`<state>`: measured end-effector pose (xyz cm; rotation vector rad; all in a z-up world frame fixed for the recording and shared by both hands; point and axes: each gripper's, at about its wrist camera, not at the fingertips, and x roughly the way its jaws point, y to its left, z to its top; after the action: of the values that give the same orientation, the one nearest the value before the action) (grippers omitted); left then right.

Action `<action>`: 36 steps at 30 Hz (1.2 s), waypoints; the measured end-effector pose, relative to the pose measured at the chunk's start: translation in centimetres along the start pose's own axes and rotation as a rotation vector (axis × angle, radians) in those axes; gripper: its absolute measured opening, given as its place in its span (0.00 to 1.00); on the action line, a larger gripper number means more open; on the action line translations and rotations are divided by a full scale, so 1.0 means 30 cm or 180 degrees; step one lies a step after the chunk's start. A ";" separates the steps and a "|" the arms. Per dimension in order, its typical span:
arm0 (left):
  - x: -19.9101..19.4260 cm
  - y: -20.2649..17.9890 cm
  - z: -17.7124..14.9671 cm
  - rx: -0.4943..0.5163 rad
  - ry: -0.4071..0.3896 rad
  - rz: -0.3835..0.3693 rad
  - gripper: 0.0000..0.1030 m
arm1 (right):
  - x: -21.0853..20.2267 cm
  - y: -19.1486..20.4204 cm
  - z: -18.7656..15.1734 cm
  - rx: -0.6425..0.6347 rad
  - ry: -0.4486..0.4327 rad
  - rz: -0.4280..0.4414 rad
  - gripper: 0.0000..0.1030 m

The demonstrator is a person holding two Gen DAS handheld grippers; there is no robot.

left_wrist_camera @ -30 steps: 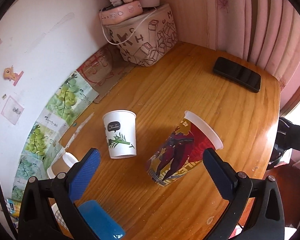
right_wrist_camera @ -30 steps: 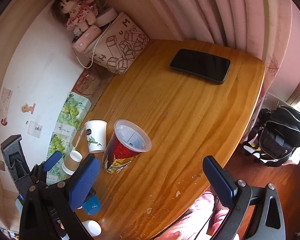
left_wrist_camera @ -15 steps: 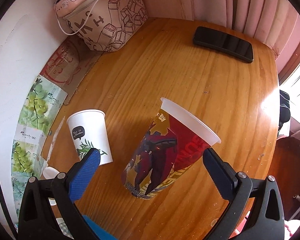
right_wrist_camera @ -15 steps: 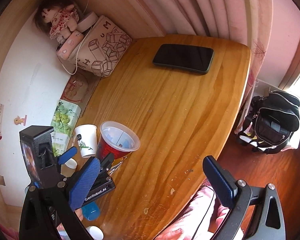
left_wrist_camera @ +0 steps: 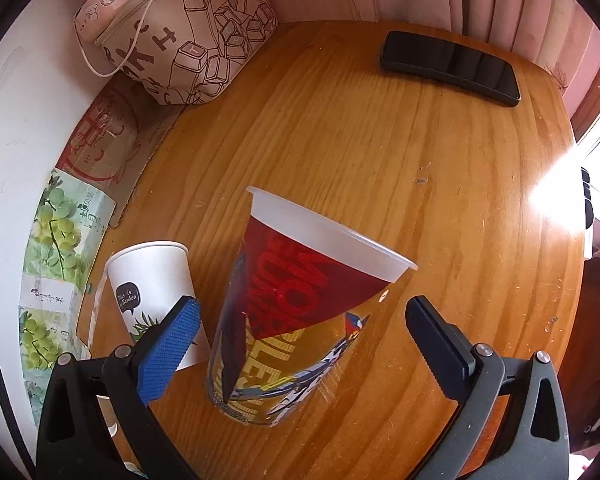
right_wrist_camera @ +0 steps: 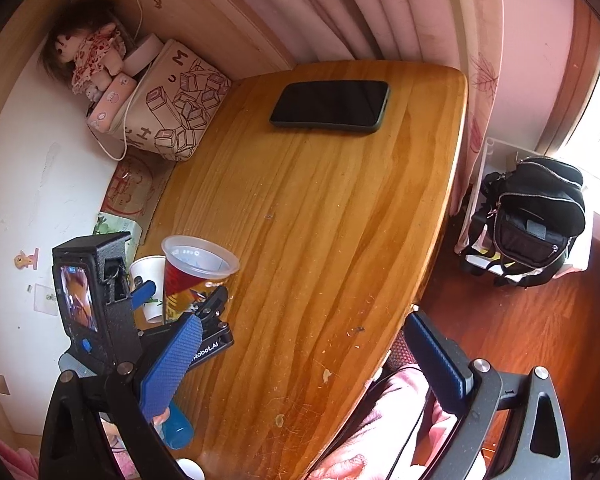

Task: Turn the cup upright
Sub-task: 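Close the left gripper around the body of the red printed cup, then lift the red cup with the left gripper and rotate it rim up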

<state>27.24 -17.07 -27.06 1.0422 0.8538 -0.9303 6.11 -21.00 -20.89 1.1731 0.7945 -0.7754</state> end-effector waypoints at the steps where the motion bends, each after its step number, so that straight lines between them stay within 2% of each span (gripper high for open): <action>1: 0.008 0.000 0.001 0.0003 0.0007 0.0016 0.99 | 0.001 -0.001 -0.003 0.0005 -0.0003 -0.0009 0.99; 7: 0.031 0.006 0.010 -0.0024 -0.0062 0.0043 0.97 | 0.004 -0.006 -0.014 0.0022 -0.0017 -0.0048 0.99; 9: 0.035 0.006 0.010 -0.0021 -0.0098 0.0097 0.89 | 0.011 -0.006 -0.015 0.0028 -0.0006 -0.0049 0.99; 11: 0.041 0.007 0.009 -0.0001 -0.0113 0.0144 0.87 | 0.019 -0.003 -0.018 0.0020 0.0005 -0.0054 0.99; 18: 0.035 0.018 0.004 -0.0026 -0.0150 0.0125 0.83 | 0.040 0.030 -0.027 -0.0117 0.0036 -0.0048 0.99; 27: 0.002 0.015 -0.023 -0.0119 -0.0075 0.0138 0.79 | 0.027 0.079 -0.031 -0.0349 0.0072 0.0070 0.99; 30: -0.009 0.017 -0.041 -0.0237 0.0006 0.0069 0.78 | 0.016 0.088 -0.024 -0.0456 0.0063 0.0115 0.99; 36: -0.038 0.028 -0.075 -0.0698 0.0165 -0.0121 0.77 | -0.017 0.091 -0.017 -0.0699 0.0124 0.0182 0.99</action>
<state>27.31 -14.50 -26.38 0.8657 0.9982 -0.8238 8.10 -19.87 -19.24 1.0118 0.8522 -0.6035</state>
